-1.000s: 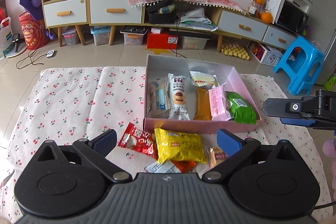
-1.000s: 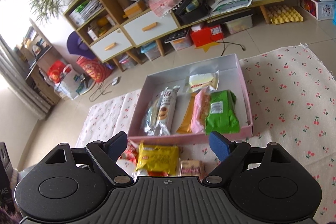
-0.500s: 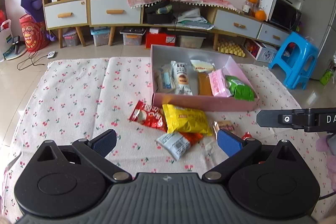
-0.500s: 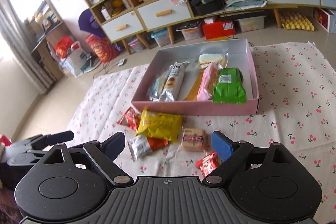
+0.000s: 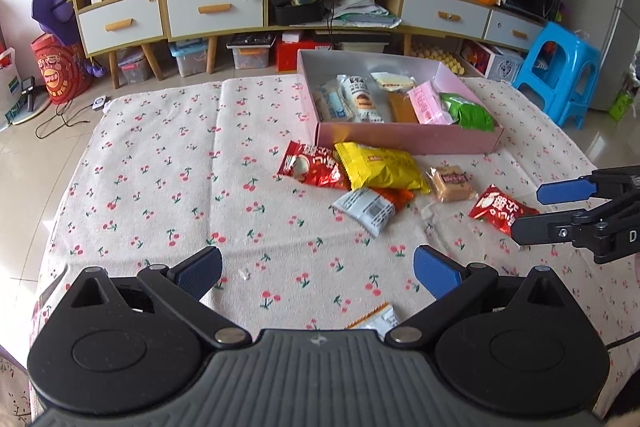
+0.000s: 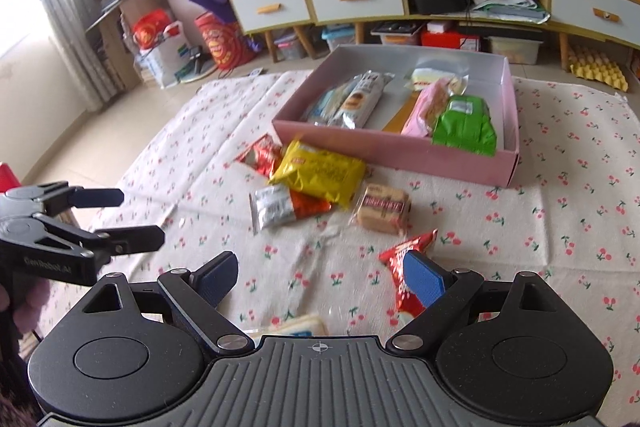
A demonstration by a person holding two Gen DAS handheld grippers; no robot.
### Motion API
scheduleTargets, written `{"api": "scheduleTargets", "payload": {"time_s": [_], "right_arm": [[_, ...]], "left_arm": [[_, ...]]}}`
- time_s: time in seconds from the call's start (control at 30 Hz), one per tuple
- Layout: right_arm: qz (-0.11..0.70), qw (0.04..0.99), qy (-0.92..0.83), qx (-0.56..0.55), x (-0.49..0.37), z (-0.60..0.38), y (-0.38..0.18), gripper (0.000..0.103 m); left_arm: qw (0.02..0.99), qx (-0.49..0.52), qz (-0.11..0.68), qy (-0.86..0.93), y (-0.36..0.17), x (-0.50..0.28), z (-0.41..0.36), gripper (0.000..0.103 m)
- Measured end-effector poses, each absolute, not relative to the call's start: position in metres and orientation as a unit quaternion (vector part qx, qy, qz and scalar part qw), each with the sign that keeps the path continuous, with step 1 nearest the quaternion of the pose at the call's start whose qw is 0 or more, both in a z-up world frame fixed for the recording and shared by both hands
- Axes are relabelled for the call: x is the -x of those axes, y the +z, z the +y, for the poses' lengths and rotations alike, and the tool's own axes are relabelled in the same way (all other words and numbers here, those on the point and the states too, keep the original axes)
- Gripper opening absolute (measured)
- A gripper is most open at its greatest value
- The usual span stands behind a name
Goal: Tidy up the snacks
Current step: 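Move both tools back toward the remaining snacks, then grasp the orange-white biscuit packet with left tool while right tool grasps white bread packet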
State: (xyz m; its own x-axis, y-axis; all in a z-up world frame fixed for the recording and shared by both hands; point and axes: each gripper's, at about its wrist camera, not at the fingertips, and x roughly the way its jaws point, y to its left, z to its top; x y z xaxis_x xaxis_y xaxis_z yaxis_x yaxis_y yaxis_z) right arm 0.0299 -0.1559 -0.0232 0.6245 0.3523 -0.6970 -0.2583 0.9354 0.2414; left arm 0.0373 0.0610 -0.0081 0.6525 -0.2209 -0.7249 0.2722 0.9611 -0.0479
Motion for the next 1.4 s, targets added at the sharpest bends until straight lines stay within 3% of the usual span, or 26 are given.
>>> {"api": "scheduleTargets", "payload": {"time_s": [0.27, 0.43, 0.7, 1.1, 1.4], "right_arm": [[0.423, 0.878, 0.223, -0.012, -0.022, -0.139, -0.034, 0.091], [0.443, 0.839, 0.301, 0.092, -0.006, -0.118, -0.044, 0.092], [0.446, 0.818, 0.3, 0.202, 0.005, -0.098, -0.068, 0.091], [0.436, 0.862, 0.225, 0.127, -0.033, -0.108, -0.075, 0.091], [0.437, 0.861, 0.241, 0.099, -0.033, -0.112, -0.07, 0.091]], "left_arm": [[0.884, -0.066, 0.419, -0.196, -0.018, -0.025, 0.061, 0.097], [0.857, -0.092, 0.455, -0.221, -0.033, -0.02, 0.056, 0.089], [0.816, -0.176, 0.471, -0.284, -0.048, -0.006, 0.035, 0.089], [0.835, -0.2, 0.482, -0.174, -0.058, -0.029, 0.05, 0.09], [0.842, -0.138, 0.492, -0.175, -0.049, -0.039, 0.07, 0.087]]}}
